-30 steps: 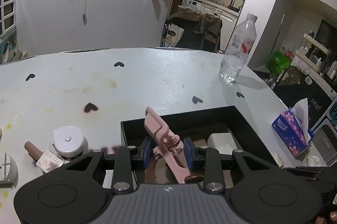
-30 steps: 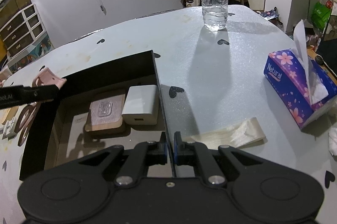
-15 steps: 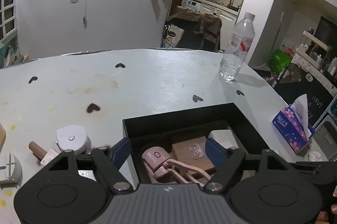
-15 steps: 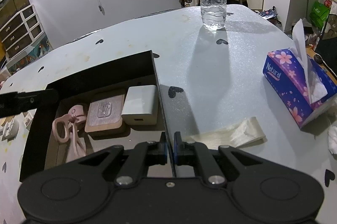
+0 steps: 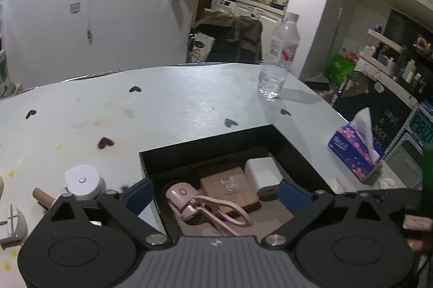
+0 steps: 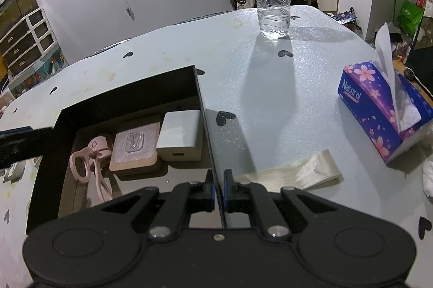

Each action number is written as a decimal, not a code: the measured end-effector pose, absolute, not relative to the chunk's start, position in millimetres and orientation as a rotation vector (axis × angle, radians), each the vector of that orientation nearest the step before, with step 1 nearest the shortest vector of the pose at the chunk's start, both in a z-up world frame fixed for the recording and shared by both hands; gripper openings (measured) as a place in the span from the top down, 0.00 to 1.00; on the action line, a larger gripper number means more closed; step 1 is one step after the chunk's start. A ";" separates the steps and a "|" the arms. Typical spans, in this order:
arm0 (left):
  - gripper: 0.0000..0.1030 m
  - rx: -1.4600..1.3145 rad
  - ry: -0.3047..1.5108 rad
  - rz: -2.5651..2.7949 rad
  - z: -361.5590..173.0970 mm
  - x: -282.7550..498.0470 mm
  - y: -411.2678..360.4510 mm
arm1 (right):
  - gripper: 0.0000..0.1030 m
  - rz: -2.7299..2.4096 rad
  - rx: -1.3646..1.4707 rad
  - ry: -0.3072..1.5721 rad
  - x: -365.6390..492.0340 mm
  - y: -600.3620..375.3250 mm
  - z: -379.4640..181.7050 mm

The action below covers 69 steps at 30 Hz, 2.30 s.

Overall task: Organize rigid objects
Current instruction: 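Withdraw the left tool from the box toward the white round knob, then close the left tool on the white round knob, then carry the white knob into the black box and open the left tool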

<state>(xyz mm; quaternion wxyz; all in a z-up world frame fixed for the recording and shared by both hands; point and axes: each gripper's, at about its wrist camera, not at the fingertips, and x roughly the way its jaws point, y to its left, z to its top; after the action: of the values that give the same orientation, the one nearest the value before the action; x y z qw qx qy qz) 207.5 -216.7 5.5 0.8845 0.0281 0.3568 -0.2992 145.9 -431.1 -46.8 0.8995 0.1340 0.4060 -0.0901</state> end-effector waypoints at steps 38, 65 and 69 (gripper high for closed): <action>0.29 0.087 0.789 -0.613 -46.6 178.3 -120.4 | 0.94 -0.182 0.292 0.832 144.3 -432.7 -47.1; 0.67 -0.056 0.868 -0.594 -74.0 197.2 -116.0 | 0.93 -0.187 0.304 0.825 143.3 -433.2 -48.0; 0.67 -0.076 0.840 -0.550 -65.6 198.5 -105.2 | 0.93 -0.188 0.307 0.822 143.1 -433.1 -48.3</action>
<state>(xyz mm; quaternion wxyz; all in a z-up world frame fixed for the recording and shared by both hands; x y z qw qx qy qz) 198.5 -105.2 -65.6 0.8758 -0.0364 0.4025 -0.2638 143.1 -433.1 -48.3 0.9009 0.1485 0.3975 -0.0909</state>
